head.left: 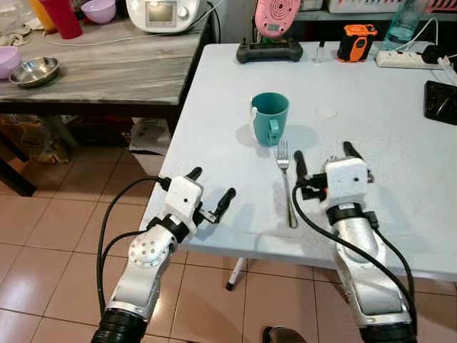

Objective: Setting the table

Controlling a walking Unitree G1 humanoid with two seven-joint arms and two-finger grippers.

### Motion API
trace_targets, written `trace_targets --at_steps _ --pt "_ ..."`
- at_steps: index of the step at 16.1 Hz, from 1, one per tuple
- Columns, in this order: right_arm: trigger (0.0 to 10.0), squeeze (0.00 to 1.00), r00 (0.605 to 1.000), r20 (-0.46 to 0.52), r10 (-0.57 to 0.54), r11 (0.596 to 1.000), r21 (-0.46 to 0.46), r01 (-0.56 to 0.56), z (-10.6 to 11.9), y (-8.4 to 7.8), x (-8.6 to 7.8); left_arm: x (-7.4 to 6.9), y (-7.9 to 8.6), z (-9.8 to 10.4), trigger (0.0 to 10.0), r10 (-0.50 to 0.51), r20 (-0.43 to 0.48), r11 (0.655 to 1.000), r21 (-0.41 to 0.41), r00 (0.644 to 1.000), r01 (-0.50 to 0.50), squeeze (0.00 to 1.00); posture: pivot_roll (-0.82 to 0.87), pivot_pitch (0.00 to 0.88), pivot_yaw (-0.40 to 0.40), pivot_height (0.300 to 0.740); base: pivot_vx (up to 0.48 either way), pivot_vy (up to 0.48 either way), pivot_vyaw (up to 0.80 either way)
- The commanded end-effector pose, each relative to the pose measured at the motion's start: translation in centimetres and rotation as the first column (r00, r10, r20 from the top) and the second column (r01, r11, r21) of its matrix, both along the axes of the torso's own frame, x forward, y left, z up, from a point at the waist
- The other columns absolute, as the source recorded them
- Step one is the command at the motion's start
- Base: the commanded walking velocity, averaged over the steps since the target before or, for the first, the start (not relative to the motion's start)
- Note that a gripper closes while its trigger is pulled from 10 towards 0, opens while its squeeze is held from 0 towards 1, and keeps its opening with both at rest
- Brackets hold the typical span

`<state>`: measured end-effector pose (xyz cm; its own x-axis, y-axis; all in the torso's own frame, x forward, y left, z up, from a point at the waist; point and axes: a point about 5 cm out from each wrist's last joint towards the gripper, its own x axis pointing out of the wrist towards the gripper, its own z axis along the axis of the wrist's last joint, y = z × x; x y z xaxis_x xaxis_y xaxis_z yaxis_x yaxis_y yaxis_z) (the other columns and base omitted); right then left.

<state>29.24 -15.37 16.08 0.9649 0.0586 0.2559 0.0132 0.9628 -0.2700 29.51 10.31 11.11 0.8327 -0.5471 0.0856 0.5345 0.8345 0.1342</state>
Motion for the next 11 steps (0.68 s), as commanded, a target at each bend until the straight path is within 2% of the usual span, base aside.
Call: trace_targets --at_steps 1,2,3,4,5,6,7,8,9,11 --pt "10.0 1.0 0.999 0.047 0.001 1.0 -0.014 -0.001 0.7 0.3 -0.2 0.1 -0.1 0.0 10.0 -0.004 0.005 1.0 0.011 1.0 0.003 0.0 -0.29 0.138 0.082 0.74 0.0 0.0 0.0" --pt "10.0 1.0 0.998 0.059 0.002 0.999 -0.037 0.001 0.8 0.4 -0.2 0.1 -0.3 0.0 10.0 -0.006 0.004 1.0 0.01 1.0 0.006 0.0 -0.29 0.138 0.082 0.74 0.0 0.0 0.0" --pt "10.0 0.7 0.995 0.097 0.001 0.996 -0.094 0.008 1.3 0.8 -0.1 0.1 -0.5 -0.1 10.0 -0.005 0.001 1.0 0.01 1.0 0.005 0.0 -0.3 0.138 0.084 0.74 0.0 0.0 0.0" --pt "10.0 0.07 0.993 0.122 -0.002 0.992 -0.125 0.017 1.5 1.0 0.1 0.2 -0.5 -0.1 10.0 -0.005 0.0 1.0 0.009 1.0 0.005 0.0 -0.3 0.138 0.084 0.74 0.0 0.0 0.0" --pt "10.0 0.0 0.991 0.137 0.001 0.99 -0.141 0.019 1.7 1.4 0.3 0.2 -0.6 -0.1 10.0 -0.005 -0.001 1.0 0.007 1.0 0.005 0.0 -0.3 0.138 0.086 0.74 0.0 0.0 0.0" --pt "10.0 0.0 0.991 0.129 0.022 0.991 -0.136 -0.005 1.6 2.1 0.7 0.3 -0.7 0.0 10.0 0.004 0.0 1.0 0.004 1.0 -0.004 0.0 -0.3 0.139 0.086 0.74 0.0 0.0 0.0" --pt "10.0 0.0 0.994 0.101 0.047 0.995 -0.089 -0.038 1.4 2.6 0.8 0.4 -0.6 0.0 10.0 0.011 -0.002 1.0 0.001 1.0 -0.011 0.0 -0.29 0.139 0.084 0.74 0.0 0.0 0.0" --pt "10.0 0.0 0.994 0.021 0.105 0.991 0.083 -0.106 0.7 3.4 1.1 0.4 -0.6 -0.1 10.0 0.024 -0.006 1.0 -0.002 1.0 -0.024 0.0 -0.29 0.139 0.082 0.74 0.0 0.0 0.0" --pt "10.0 0.0 0.982 -0.018 0.189 0.951 0.255 -0.178 0.5 4.2 1.1 0.6 -0.4 0.0 10.0 0.051 0.001 0.999 0.001 0.999 -0.051 0.0 -0.29 0.14 0.081 0.74 0.0 0.0 0.0" --pt "10.0 0.0 0.96 -0.028 0.277 0.898 0.364 -0.248 0.4 5.0 1.0 0.7 -0.2 0.1 10.0 0.077 0.011 0.997 0.002 0.997 -0.077 0.0 -0.29 0.142 0.079 0.74 0.0 0.0 0.0"
